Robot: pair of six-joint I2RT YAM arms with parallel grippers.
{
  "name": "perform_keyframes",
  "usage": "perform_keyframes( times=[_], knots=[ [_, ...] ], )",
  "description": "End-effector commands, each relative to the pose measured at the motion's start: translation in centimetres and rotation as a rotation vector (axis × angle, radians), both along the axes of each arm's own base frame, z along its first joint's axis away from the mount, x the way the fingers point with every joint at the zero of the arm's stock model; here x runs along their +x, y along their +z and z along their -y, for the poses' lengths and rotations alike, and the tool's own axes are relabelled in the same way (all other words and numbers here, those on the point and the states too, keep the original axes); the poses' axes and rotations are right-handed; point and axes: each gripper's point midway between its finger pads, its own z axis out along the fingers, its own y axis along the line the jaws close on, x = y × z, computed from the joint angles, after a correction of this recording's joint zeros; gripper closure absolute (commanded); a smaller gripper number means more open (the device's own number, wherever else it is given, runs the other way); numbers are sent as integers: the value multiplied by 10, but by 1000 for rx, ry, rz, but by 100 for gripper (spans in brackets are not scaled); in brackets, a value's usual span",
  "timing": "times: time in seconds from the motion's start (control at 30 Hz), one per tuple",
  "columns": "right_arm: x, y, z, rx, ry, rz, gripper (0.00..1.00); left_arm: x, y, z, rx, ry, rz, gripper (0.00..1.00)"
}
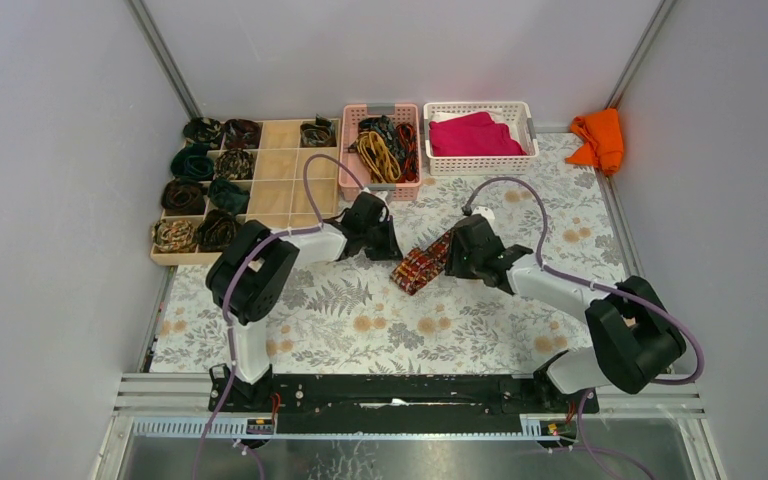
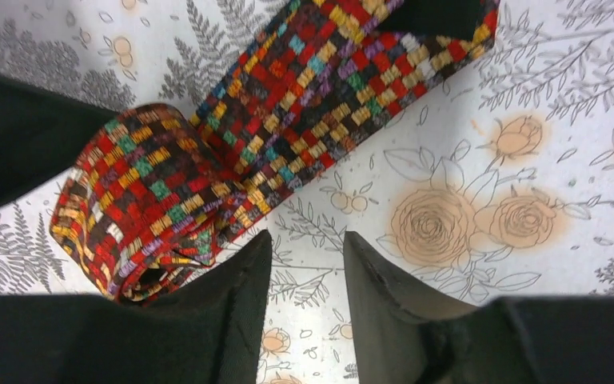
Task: Roll the ties
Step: Roll the tie at the center of the board.
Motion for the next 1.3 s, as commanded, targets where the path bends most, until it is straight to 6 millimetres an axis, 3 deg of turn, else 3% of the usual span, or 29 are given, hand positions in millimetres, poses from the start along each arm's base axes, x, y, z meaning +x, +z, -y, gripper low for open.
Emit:
perform_keyframes(
  times=[0.0, 0.1, 0.23, 0.37, 0.53, 0.73, 0.93, 1.1, 1.27],
  knots=[
    [26, 27, -15, 85, 22, 55, 57, -9, -9, -22, 61, 35, -19, 89],
    [42, 21, -9, 43, -7, 41, 70, 0, 9, -30, 83, 66, 29, 89],
    [66, 22, -18, 28, -1, 57, 91, 18, 40, -25, 90, 67, 90, 90],
    [80, 5, -23, 0, 3, 15, 99, 34, 72, -6, 33, 20, 138, 90],
    [85, -10, -18, 6, -13, -14, 100, 40, 90, 27, -87, -72, 153, 91],
    [85, -29, -11, -1, -20, -75, 100, 26, 77, 71, -140, -195, 120, 91],
    [82, -37, -8, 7, -28, -93, 100, 13, 52, 96, -105, -246, 84, 91],
    [83, -40, -4, 5, -34, -101, 100, -2, 36, 95, -38, -257, 42, 91],
    [84, -44, -1, -3, -43, -111, 100, -18, 14, 70, 75, -240, 5, 91]
  ],
)
